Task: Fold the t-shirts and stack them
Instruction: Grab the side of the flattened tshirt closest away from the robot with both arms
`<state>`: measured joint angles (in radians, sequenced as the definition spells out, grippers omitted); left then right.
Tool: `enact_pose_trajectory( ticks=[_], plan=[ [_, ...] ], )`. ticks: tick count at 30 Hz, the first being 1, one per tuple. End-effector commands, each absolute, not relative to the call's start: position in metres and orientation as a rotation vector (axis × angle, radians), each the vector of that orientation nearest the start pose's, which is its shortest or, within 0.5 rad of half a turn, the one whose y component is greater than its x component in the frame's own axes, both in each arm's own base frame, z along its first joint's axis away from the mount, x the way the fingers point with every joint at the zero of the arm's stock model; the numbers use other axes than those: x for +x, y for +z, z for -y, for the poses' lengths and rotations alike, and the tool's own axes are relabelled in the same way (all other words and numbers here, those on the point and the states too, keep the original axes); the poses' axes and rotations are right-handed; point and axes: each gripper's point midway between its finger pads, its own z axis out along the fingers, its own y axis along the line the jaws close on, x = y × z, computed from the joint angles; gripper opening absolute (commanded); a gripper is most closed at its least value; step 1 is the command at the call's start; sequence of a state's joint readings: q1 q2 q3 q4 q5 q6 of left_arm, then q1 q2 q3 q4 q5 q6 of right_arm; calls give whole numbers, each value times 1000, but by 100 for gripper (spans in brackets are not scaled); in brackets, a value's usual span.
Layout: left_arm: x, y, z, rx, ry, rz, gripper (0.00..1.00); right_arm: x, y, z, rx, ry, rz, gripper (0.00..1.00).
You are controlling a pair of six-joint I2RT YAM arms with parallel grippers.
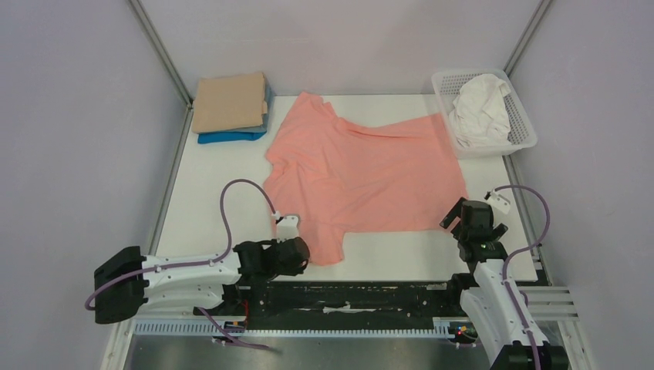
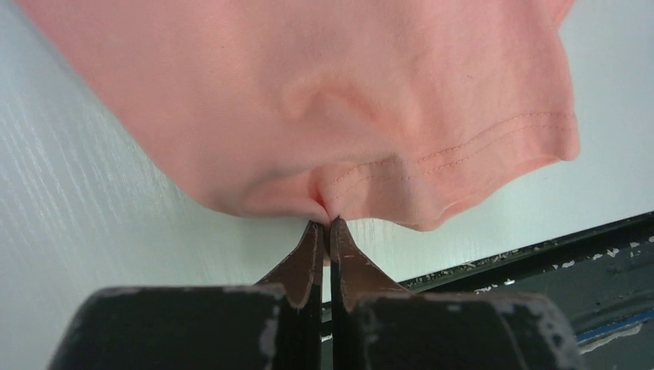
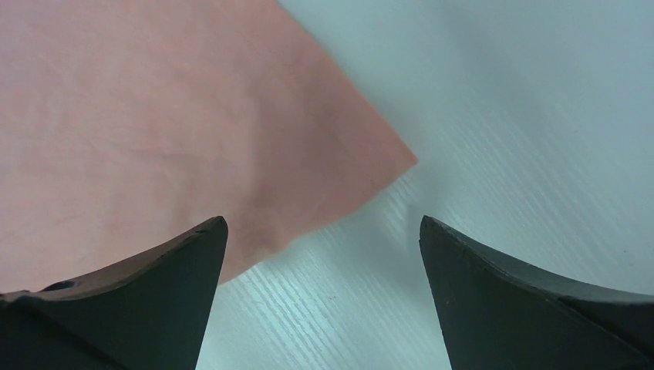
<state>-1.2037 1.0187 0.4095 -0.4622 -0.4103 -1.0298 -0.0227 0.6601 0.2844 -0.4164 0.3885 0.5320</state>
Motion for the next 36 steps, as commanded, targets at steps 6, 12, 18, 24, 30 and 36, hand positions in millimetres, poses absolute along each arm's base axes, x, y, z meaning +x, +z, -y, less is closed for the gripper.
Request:
enact_pose_trajectory(
  ticks=[6, 12, 18, 24, 30, 36],
  plan=[
    [122, 36, 192, 101, -481, -2407, 2, 217, 24, 49, 815, -180, -2159, 84],
    [122, 39, 187, 62, -509, -2382, 2, 220, 17, 42, 783, -137, -2193, 72],
    [122, 40, 179, 17, -514, -2374, 2, 218, 15, 40, 777, -124, -2192, 55],
    [114, 32, 171, -32, -519, -2411, 2, 213, 11, 48, 790, -185, -2188, 49],
    [111, 29, 167, -74, -546, -2415, 2, 212, -1, 43, 778, -169, -2232, 39],
    [110, 28, 162, -93, -529, -2424, 2, 213, -3, 34, 714, -122, -2290, 0]
  ],
)
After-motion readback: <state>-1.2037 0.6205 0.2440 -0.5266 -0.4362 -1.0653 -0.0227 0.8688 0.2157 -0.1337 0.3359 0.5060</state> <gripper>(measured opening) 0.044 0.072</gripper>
